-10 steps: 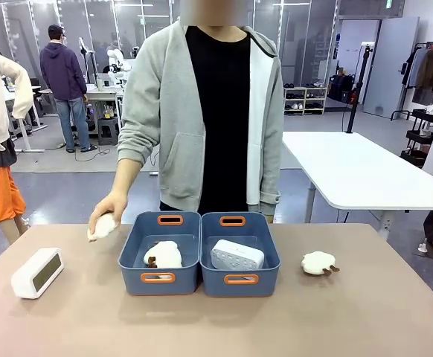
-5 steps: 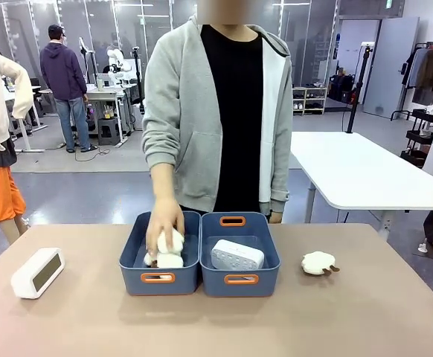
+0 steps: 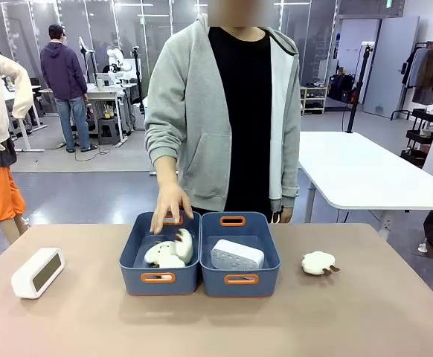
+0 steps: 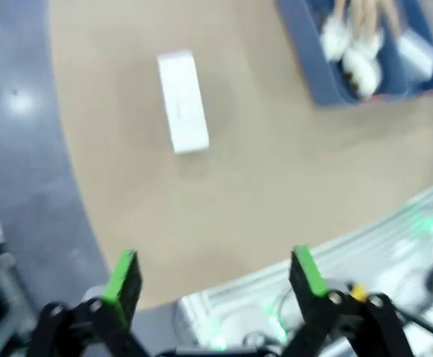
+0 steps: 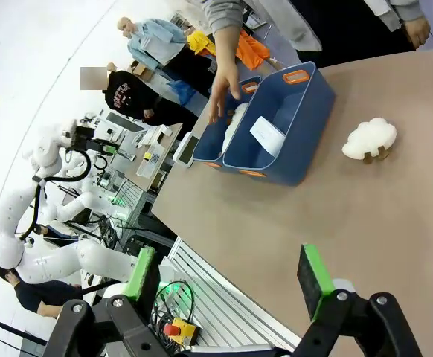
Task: Sort the digital clocks into the basket.
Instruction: Pick up the Digital clock from the table and place it into the empty Plastic storage basket.
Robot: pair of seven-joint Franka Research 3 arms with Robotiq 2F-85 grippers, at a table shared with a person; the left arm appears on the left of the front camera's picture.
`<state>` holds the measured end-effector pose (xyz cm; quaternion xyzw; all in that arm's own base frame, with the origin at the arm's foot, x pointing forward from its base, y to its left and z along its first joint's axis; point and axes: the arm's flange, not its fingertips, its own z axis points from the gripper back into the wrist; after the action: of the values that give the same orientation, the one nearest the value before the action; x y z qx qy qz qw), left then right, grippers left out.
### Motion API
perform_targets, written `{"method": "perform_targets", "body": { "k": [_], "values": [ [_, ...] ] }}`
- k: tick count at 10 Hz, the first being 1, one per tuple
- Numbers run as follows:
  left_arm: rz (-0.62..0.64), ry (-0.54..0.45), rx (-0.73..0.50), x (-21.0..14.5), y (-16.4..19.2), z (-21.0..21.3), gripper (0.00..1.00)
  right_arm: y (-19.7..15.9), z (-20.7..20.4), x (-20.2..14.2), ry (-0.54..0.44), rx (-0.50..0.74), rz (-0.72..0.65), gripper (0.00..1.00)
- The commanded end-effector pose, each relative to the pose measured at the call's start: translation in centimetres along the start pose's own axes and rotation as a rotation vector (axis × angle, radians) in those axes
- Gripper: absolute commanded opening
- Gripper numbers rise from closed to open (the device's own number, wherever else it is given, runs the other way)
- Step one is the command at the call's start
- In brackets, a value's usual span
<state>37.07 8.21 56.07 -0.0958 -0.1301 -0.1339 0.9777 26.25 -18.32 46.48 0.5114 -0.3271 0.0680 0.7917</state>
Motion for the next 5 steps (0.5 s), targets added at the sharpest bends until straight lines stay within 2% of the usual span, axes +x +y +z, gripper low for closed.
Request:
{"method": "perform_targets", "body": {
  "k": [1,2,3,5],
  "values": [
    [-0.155,0.135,0.143,2.2,-0.6,-3.8,1.00,0.0,0.1,0.2,-0.001,0.007,0.006,0.95],
    [-0.132,0.162,0.196,2.4,-1.3,-5.1,1.00,0.0,0.1,0.2,-0.001,0.007,0.006,0.95],
    [-0.098,0.119,0.082,2.5,-1.4,-5.7,1.00,0.0,0.1,0.2,-0.001,0.007,0.006,0.95],
    [-0.147,0.175,0.119,3.1,-2.2,-6.3,1.00,0.0,0.1,0.2,-0.001,0.007,0.006,0.95]
  ]
}}
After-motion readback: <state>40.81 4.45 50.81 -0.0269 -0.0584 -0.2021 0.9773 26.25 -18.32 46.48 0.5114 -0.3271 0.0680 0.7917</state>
